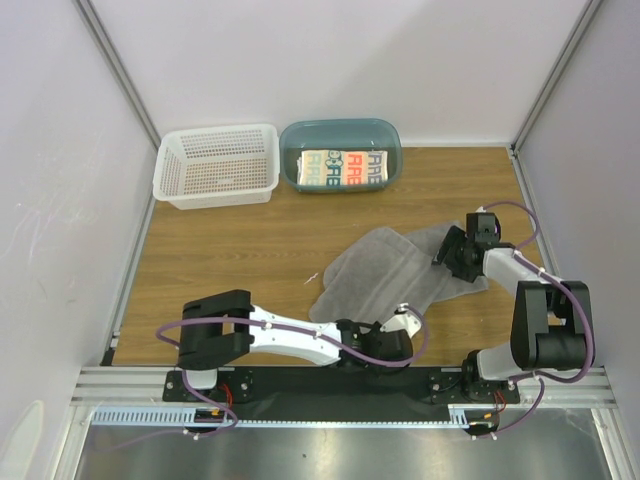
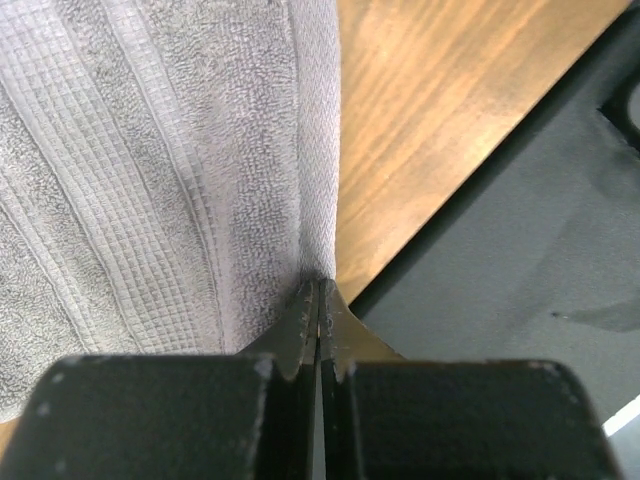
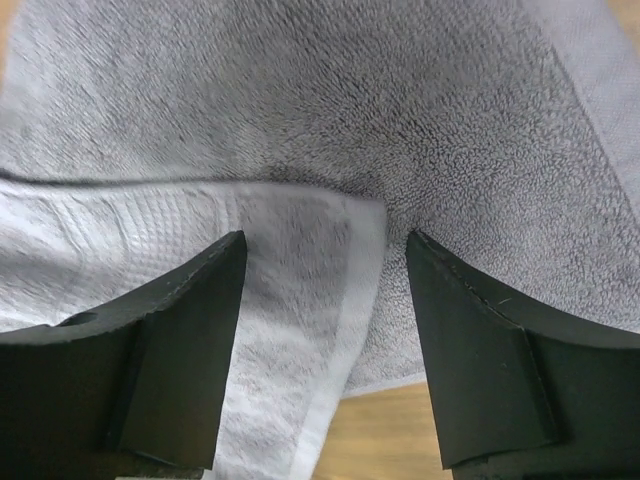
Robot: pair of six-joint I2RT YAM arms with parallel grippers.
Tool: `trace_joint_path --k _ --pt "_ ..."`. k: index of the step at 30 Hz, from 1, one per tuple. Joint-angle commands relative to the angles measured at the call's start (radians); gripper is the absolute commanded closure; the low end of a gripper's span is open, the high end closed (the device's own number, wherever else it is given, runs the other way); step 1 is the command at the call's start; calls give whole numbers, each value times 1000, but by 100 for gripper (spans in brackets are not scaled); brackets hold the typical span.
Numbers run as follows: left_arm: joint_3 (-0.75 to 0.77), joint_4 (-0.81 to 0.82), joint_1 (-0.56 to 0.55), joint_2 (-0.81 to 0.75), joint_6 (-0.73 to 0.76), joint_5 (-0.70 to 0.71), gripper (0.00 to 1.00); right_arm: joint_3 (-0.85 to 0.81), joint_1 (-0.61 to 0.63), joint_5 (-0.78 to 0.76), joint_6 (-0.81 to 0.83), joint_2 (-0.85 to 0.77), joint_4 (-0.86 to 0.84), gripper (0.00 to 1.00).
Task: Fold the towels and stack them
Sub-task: Flatten out the crumpled towel
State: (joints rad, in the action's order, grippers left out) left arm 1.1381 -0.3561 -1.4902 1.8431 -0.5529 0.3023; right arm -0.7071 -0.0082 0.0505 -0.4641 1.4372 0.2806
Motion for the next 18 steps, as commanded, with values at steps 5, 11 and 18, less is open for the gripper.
trace_joint_path --k 5,11,18 --pt "-26 23 24 -53 -19 -11 100 -5 5 15 -18 35 -73 45" --pt "-21 23 33 -54 -13 -22 100 -40 32 -37 4 -12 -18 51" --pt "-23 37 44 -59 -4 -38 100 -54 37 -72 25 -29 6 52"
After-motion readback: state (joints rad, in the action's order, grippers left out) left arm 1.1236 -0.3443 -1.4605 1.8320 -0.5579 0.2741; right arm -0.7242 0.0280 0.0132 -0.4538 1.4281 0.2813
